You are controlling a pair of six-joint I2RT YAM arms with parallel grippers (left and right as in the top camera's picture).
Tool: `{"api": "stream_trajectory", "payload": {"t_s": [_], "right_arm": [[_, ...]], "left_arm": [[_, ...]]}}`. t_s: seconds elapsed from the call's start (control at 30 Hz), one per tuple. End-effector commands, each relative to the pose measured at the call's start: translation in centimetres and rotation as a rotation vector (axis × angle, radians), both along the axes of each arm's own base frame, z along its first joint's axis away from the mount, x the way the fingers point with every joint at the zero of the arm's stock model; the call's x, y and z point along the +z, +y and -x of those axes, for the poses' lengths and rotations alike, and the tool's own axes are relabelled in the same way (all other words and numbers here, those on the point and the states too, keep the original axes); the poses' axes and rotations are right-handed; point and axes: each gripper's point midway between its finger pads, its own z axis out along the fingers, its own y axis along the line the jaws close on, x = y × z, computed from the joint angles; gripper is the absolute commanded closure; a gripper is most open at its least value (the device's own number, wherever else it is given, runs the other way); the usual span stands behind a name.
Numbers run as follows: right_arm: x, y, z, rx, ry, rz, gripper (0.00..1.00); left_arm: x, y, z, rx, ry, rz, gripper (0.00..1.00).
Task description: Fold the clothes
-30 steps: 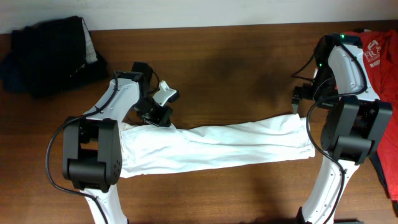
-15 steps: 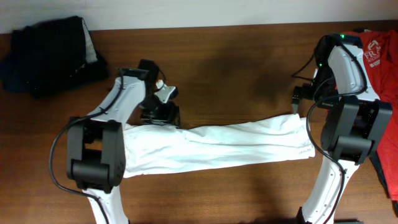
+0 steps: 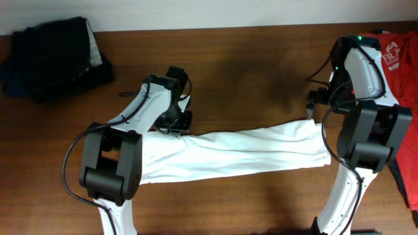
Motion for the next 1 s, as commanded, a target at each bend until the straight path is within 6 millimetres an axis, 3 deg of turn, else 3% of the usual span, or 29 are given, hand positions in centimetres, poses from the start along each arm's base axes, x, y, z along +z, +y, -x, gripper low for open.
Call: {"api": "stream_trajectory", "payload": {"t_s": [0.0, 0.1, 0.2, 0.33, 0.57, 0.63, 0.67, 0.7, 0.77, 0.83, 0.97], "right_arm": [[0.2, 0.1, -0.3, -0.005, -0.01, 0.002, 0.0], [0.2, 0.2, -0.1, -0.005, -0.002, 0.0, 0.0], [0.2, 0.2, -0.1, -0.005, -0.002, 0.0, 0.0], [0.2, 0.2, -0.1, -0.005, -0.001, 0.0, 0.0], [0.2, 0.4, -0.2, -0.009, -0.003, -0.011, 0.0], [0.2, 0.4, -0.2, -0.009, -0.004, -0.01, 0.0], [0.2, 0.4, -0.2, -0.011, -0.005, -0.014, 0.0], [0.2, 0.5, -0.2, -0.012, -0.006, -0.018, 0.0], [0.2, 0.5, -0.2, -0.012, -0.006, -0.019, 0.0], [0.2, 0.5, -0.2, -0.012, -0.007, -0.019, 0.0], [0.2, 0.5, -0.4, -0.012, -0.013, -0.018, 0.0]], "left_arm": [[0.1, 0.3, -1.1, 0.01, -0.019, -0.022, 1.0], [2.1, 0.0, -1.7, 0.002, -0.029, -0.022, 1.0], [3.6, 0.3, -1.1, 0.003, 0.008, -0.034, 0.99], [4.2, 1.2, 1.6, 0.001, 0.119, -0.072, 0.94], [5.7, 3.1, 6.0, -0.008, 0.304, -0.158, 1.0], [5.8, 3.3, 6.3, -0.028, 0.318, -0.162, 1.0], [5.4, 3.2, 5.3, -0.029, 0.272, -0.162, 0.86], [4.6, 2.4, 3.3, -0.026, 0.185, -0.131, 0.46], [3.7, 1.3, 0.0, -0.021, 0.056, -0.087, 0.18], [2.8, -0.3, -1.8, -0.062, -0.004, -0.007, 0.18], [-0.2, -1.0, -1.0, -0.067, 0.081, 0.008, 0.21]]}}
